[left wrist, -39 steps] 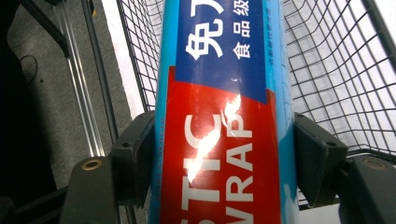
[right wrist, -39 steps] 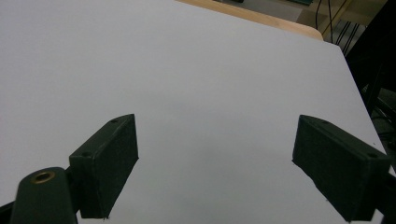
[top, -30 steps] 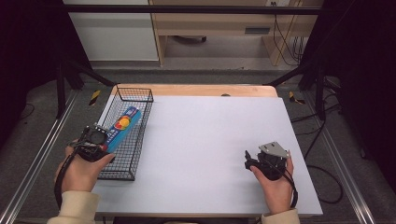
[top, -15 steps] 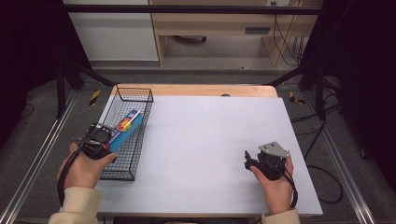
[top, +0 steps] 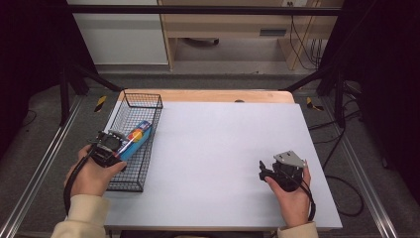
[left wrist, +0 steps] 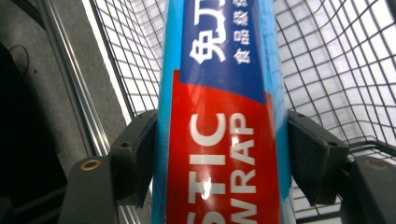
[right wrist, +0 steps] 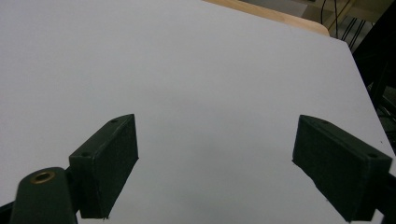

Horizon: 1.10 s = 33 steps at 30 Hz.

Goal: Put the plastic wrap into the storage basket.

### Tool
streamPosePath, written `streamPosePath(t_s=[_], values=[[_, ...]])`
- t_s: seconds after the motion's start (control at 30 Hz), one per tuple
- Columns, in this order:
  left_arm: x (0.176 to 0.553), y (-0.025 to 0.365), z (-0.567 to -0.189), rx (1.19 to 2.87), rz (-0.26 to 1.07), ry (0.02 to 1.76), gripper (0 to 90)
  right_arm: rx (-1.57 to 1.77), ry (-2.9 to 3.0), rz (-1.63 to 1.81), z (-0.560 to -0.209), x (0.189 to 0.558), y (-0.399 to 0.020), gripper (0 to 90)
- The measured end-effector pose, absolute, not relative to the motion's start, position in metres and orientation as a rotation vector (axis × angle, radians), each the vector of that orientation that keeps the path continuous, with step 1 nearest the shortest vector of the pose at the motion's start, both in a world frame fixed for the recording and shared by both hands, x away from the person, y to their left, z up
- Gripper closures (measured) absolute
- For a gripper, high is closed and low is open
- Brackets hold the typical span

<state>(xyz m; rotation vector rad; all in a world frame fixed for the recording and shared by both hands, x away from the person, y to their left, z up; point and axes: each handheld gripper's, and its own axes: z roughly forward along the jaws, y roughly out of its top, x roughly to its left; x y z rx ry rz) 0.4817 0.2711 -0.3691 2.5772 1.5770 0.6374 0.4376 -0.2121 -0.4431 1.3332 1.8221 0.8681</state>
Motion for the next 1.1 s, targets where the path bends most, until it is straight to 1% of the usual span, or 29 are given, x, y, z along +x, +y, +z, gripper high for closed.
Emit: streamPosePath(t_s=[0.07,0.17,0.23,0.3,0.33,0.47,0.53,0.7,0.73,0.8,0.87,1.0,1.1], values=[[0.475,0.273,-0.363,2.504,0.698,1.535,31.2,1.331,1.832,0.867,-0.444,0.438,-0.212,13.9],[0.464,0.274,-0.345,2.387,0.768,1.471,22.7,1.322,1.840,0.861,-0.444,0.439,-0.210,13.5],[0.453,0.269,-0.331,2.297,0.814,1.390,14.8,1.314,1.836,0.860,-0.443,0.439,-0.210,12.9],[0.445,0.262,-0.324,2.244,0.814,1.304,13.1,1.304,1.833,0.861,-0.442,0.438,-0.211,12.8],[0.442,0.258,-0.323,2.229,0.812,1.272,10.9,1.302,1.829,0.861,-0.442,0.437,-0.211,12.5],[0.433,0.233,-0.323,2.204,0.786,1.136,7.3,1.315,1.814,0.857,-0.442,0.437,-0.213,8.6],[0.434,0.218,-0.328,2.220,0.759,1.063,5.9,1.312,1.794,0.847,-0.441,0.437,-0.214,7.6],[0.442,0.177,-0.344,2.250,0.636,0.874,4.5,1.348,1.738,0.855,-0.440,0.434,-0.222,6.1],[0.444,0.171,-0.346,2.258,0.641,0.846,4.6,1.365,1.730,0.859,-0.440,0.433,-0.224,5.8],[0.445,0.155,-0.354,2.289,0.609,0.792,4.5,1.374,1.720,0.852,-0.441,0.431,-0.227,5.5],[0.447,0.140,-0.364,2.283,0.549,0.744,4.5,1.390,1.712,0.846,-0.443,0.427,-0.230,5.1],[0.452,0.125,-0.379,2.317,0.507,0.670,4.6,1.400,1.701,0.857,-0.446,0.420,-0.237,3.9],[0.456,0.126,-0.400,2.239,0.505,0.636,5.4,1.397,1.711,0.902,-0.446,0.417,-0.241,3.7]])
